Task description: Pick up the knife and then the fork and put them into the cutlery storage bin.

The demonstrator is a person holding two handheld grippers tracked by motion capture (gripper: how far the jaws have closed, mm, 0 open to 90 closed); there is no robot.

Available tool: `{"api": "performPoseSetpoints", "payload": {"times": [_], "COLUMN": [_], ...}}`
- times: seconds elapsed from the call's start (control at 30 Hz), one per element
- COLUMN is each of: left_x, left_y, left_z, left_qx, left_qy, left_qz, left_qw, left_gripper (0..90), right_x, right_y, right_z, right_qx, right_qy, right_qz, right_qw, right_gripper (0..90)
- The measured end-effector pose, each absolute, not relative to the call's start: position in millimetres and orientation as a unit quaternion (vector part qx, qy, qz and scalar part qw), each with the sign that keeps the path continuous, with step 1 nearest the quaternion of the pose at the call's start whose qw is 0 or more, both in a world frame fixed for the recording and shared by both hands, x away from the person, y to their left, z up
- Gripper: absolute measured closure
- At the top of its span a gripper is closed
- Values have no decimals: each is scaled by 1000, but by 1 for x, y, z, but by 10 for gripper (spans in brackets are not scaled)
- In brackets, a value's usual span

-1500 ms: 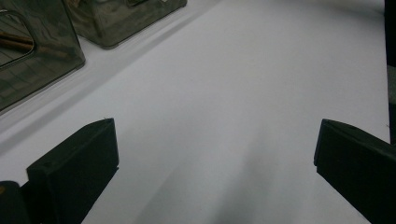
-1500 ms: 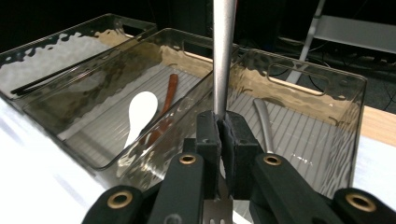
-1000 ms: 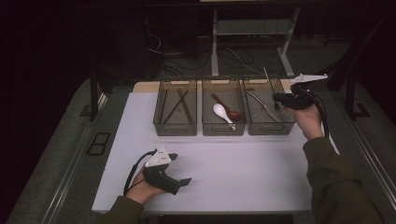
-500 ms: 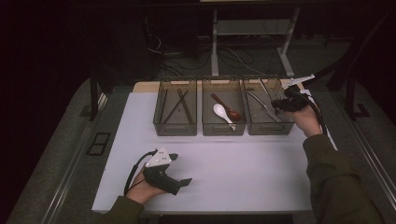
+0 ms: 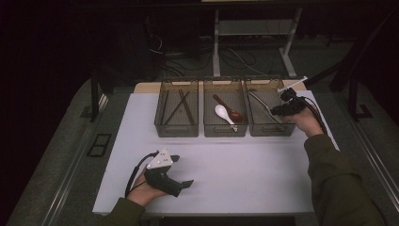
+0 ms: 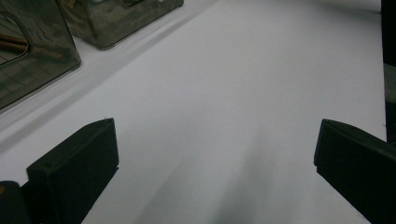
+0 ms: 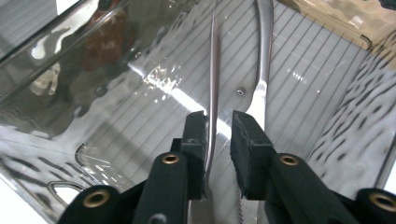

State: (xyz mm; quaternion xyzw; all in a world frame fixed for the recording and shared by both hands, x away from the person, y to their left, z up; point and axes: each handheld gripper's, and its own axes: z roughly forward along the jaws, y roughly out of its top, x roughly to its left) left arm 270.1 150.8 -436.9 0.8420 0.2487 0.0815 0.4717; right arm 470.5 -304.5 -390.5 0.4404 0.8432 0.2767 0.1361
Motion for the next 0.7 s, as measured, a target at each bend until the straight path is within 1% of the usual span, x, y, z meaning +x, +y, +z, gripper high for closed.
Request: {"api": "performPoseSetpoints", "payload": {"times": [0.17, 0.37, 0.4, 0.7], "left_x": [270, 270, 270, 271], "left_y": [151, 151, 151, 153], "left_z": [-437, -437, -437, -437], "left_qx": [842, 842, 842, 842], "left_qy": [249, 250, 250, 253], "left_qz": [81, 82, 82, 83], "left_qw": [472, 471, 471, 470], "left_gripper": [0, 0, 0, 0], "right_x": [470, 468, 467, 458], "right_y": [-305, -310, -312, -318], "right_z": [-389, -383, -382, -373], "right_qx": [445, 459, 463, 483], "right_qy": [838, 817, 811, 771], "right_qz": [291, 325, 336, 386], "right_qw": [125, 126, 122, 152], "right_gripper": [597, 451, 439, 326]}}
